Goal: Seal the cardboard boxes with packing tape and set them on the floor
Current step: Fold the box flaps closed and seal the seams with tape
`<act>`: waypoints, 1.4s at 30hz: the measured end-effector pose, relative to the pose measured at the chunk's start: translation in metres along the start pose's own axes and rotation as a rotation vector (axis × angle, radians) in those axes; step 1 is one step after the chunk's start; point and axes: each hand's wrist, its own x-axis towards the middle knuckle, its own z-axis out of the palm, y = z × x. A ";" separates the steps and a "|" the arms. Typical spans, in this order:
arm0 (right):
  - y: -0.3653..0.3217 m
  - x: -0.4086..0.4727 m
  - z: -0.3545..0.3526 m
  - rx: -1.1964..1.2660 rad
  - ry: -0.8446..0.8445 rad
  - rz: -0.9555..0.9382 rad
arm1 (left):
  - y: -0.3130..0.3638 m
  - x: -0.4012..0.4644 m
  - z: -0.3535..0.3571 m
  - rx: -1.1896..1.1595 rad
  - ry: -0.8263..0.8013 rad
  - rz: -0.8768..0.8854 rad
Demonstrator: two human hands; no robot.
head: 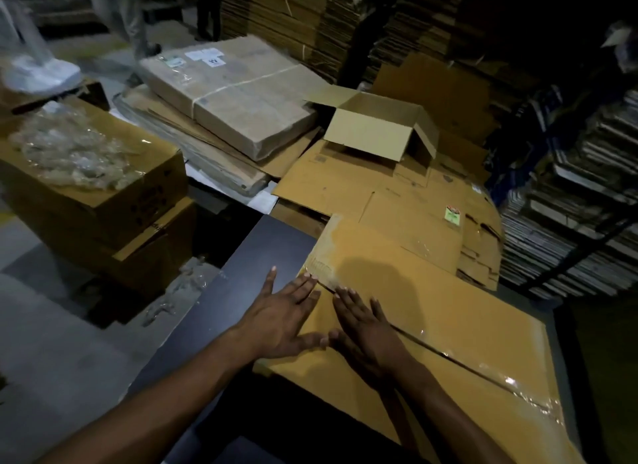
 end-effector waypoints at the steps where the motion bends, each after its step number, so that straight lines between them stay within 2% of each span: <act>1: 0.000 0.000 0.000 0.010 -0.006 0.008 | -0.001 0.000 -0.001 -0.039 0.004 0.006; 3: -0.004 0.003 -0.003 0.013 -0.001 0.010 | -0.003 -0.002 -0.004 -0.224 0.066 -0.004; 6: -0.020 0.015 -0.015 0.020 0.038 -0.029 | -0.010 -0.006 0.006 -0.666 0.429 -0.070; 7: -0.025 0.022 -0.020 0.033 0.038 -0.050 | -0.013 -0.007 0.011 -0.809 0.478 -0.140; 9: -0.034 0.037 -0.026 0.052 0.026 -0.088 | -0.022 -0.008 0.017 -1.071 0.422 -0.295; 11: -0.037 0.049 -0.025 0.053 0.001 -0.101 | -0.028 -0.005 0.016 -1.271 0.280 -0.361; 13: -0.038 0.055 -0.020 0.034 0.003 -0.094 | -0.028 -0.002 0.016 -1.316 0.142 -0.303; 14: -0.037 0.055 -0.017 0.030 0.015 -0.086 | -0.026 0.000 0.018 -1.294 0.125 -0.257; 16: -0.038 0.054 -0.016 0.055 0.041 -0.075 | -0.022 0.001 0.030 -1.341 0.180 -0.197; 19: -0.039 0.052 -0.017 0.103 0.083 -0.055 | -0.020 0.000 0.041 -1.679 0.263 -0.309; 21: -0.040 0.054 -0.018 0.098 0.081 -0.013 | -0.020 0.004 0.045 -1.787 0.246 -0.330; 23: -0.041 0.057 -0.017 0.052 0.042 0.020 | -0.023 0.011 0.045 -1.765 0.175 -0.289; 28: -0.047 0.063 -0.013 -0.065 -0.035 0.064 | -0.034 0.025 0.057 -1.412 0.076 -0.226; 33: -0.047 0.078 -0.021 -0.143 -0.025 0.097 | -0.050 0.035 0.039 -1.467 0.093 -0.287; 35: -0.044 0.096 -0.025 -0.161 -0.030 0.107 | -0.066 0.044 0.024 -1.412 0.116 -0.298; 38: -0.041 0.115 -0.038 -0.097 -0.016 0.149 | -0.095 0.059 -0.011 -1.084 0.095 -0.302; 42: -0.030 0.083 -0.060 0.007 0.091 0.225 | -0.099 0.077 -0.048 -0.618 0.230 -0.367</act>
